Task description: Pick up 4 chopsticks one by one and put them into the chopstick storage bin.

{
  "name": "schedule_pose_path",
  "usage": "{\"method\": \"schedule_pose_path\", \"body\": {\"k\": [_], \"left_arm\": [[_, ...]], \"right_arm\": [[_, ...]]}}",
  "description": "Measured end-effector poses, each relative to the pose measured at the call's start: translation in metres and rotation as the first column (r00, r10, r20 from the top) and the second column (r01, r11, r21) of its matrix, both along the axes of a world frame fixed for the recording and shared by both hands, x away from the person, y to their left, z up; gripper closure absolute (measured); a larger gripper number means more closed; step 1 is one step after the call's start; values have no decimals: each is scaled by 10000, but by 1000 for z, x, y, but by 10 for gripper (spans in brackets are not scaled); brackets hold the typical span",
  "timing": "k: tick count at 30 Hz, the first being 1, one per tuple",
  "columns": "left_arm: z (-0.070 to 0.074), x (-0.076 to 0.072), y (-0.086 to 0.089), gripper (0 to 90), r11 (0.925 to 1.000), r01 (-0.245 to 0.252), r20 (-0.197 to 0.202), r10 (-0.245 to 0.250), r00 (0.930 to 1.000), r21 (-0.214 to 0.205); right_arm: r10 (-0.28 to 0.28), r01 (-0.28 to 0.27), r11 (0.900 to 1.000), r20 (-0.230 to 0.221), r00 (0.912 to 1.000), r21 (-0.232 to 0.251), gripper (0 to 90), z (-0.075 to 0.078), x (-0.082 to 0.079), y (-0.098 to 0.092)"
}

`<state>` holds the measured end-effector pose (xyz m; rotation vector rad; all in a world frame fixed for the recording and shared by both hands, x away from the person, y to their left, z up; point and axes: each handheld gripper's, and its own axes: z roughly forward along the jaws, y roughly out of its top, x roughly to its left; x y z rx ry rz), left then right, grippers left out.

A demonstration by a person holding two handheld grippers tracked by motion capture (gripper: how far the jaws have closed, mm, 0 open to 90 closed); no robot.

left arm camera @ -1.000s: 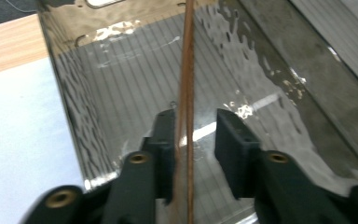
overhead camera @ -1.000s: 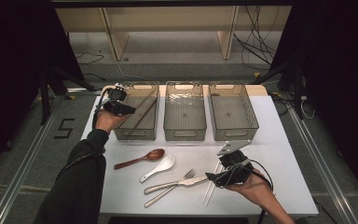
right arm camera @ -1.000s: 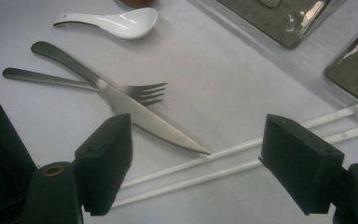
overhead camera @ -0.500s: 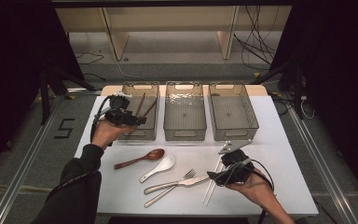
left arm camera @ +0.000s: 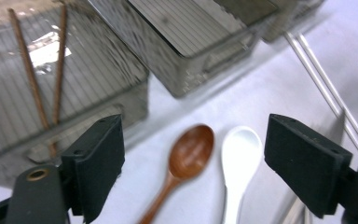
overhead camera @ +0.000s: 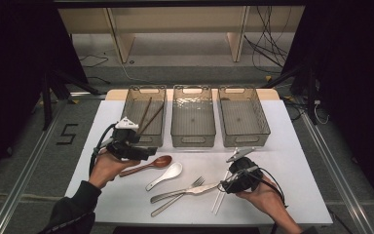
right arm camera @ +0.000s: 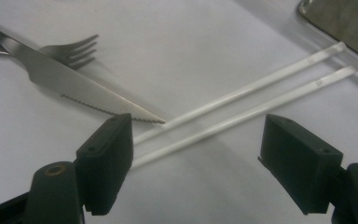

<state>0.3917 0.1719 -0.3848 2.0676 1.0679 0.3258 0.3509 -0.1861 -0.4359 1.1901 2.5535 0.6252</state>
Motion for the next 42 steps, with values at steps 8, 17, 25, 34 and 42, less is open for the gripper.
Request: {"method": "schedule_pose_path", "body": {"k": [8,17,25,34,42], "left_arm": [[-6,-25,6,170,9987,432,377,-441,9983,266],[-18,-50,12,167,9980,518,179,-524,9985,358],[-18,-61,14,165,9984,494,352,-504,9981,284],[-21,-62,15,164,9978,570,209,-578,9981,351],[-22,-63,14,165,9977,576,178,-582,9981,362]], "right_arm": [[-561,560,9984,-339,9978,-58,263,-7,8,-7],[-781,769,9969,-864,9932,-172,263,-18,15,-2],[-919,879,9953,-1112,9895,-405,264,-23,18,1],[-1016,978,9945,-1173,9879,-379,265,-23,19,1],[-852,804,9959,-1318,9876,-412,268,-25,13,4]]}}
